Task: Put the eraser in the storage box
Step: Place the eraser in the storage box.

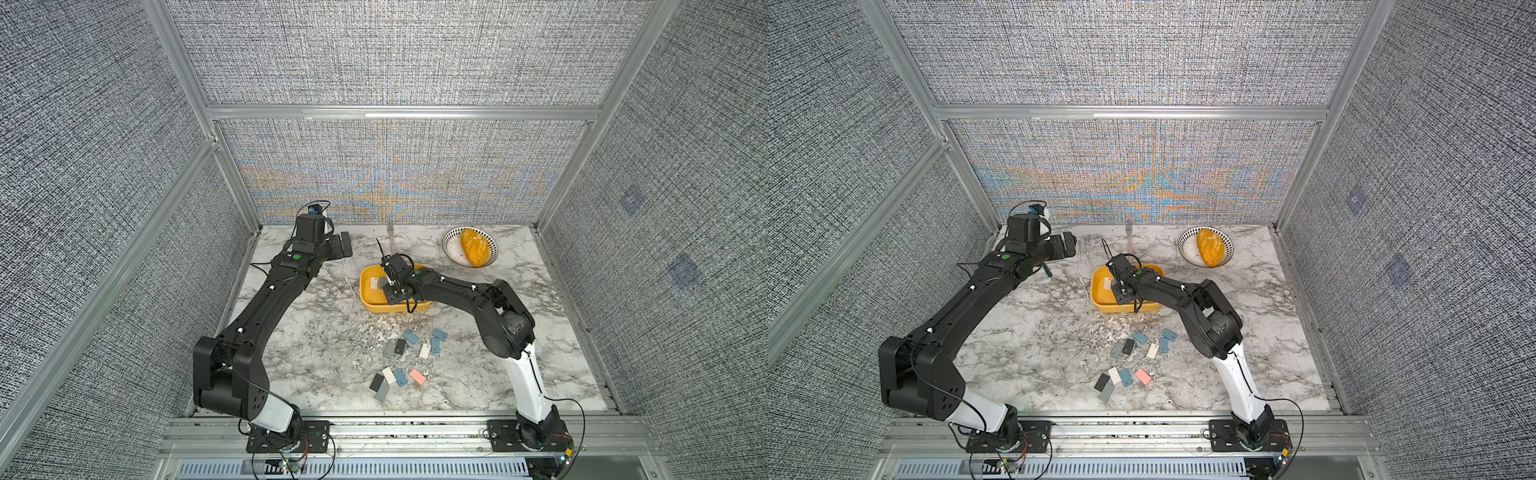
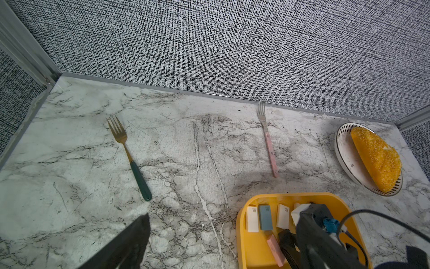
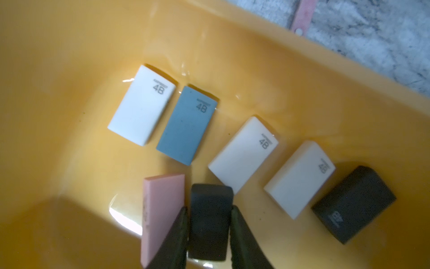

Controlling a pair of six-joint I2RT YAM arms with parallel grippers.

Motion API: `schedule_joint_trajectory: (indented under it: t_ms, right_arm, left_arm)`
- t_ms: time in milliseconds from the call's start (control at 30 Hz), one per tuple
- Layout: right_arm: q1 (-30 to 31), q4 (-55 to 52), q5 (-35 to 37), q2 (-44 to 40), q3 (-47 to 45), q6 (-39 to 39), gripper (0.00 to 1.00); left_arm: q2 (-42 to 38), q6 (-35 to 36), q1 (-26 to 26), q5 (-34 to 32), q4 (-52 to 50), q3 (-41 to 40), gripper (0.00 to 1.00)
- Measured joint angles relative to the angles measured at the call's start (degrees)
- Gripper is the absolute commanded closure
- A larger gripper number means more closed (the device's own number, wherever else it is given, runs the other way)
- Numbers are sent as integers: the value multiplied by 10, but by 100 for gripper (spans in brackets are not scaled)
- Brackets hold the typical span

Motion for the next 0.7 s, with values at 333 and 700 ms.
schedule_joint_trajectory:
  t_ms: [333, 700]
  right_arm:
    - [1, -9, -2, -16, 0, 1, 47]
    - [2, -9, -1, -78, -25, 2, 41]
  left_arm:
    - [0, 2, 0, 0, -1, 0, 0]
    - [0, 2, 0, 0, -1, 0, 0]
